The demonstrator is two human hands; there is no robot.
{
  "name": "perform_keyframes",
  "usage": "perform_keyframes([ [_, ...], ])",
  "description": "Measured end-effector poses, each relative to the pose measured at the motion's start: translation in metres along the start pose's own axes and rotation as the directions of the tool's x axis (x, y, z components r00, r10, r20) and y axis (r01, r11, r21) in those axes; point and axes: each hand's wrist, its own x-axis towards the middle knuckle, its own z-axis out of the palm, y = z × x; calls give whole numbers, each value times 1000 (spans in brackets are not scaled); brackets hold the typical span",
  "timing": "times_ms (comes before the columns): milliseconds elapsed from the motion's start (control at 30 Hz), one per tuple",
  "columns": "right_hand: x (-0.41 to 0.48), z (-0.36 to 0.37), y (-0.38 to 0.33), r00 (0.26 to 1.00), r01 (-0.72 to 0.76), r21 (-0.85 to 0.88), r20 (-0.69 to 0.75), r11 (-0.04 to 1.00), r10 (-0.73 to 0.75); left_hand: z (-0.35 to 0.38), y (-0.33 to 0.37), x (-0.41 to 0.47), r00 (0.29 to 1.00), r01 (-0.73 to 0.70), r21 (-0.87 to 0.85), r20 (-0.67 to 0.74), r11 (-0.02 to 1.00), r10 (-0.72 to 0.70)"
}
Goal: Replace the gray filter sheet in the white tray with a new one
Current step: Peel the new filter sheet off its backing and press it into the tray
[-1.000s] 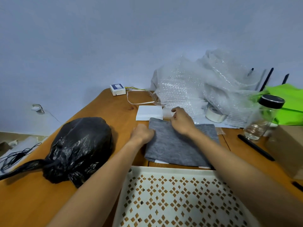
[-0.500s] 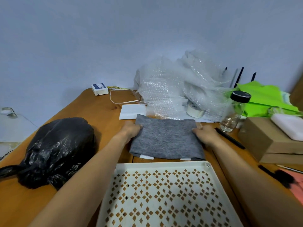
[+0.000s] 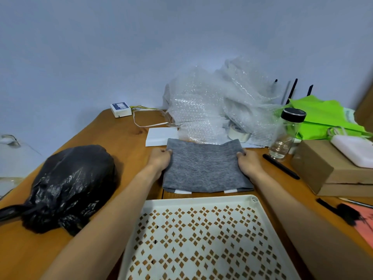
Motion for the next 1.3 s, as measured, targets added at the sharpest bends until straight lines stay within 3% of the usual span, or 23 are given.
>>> perform_keyframes([
  [100,-5,-4,-8,996,71,-43,-42,997,-73,-3,11,-7,999,-43,-64,-1,997,43],
  [333,-34,-30,-33,986,147,106,-95,983,-137,-22,28,-39,975,-221,-133,-20,966,220],
  [500,-76,-45,-36,997,73,194,-33,978,-68,-36,16,-76,991,-122,-166,42,979,130],
  [767,-154,-67,-23,994,-13,116,109,993,0,-62,-25,-142,981,23,-213,191,977,18],
  [933,-191,-73,-9,989,-6,70,149,998,-5,-75,-52,-171,975,30,-202,220,979,15],
  [1133,-214,-68,-2,977,-20,-78,210,997,36,-81,-74,-198,977,12,-84,212,996,6],
  [1300,-216,-55,-1,983,8,-260,178,966,40,-77,-63,-210,975,-115,196,211,974,73],
])
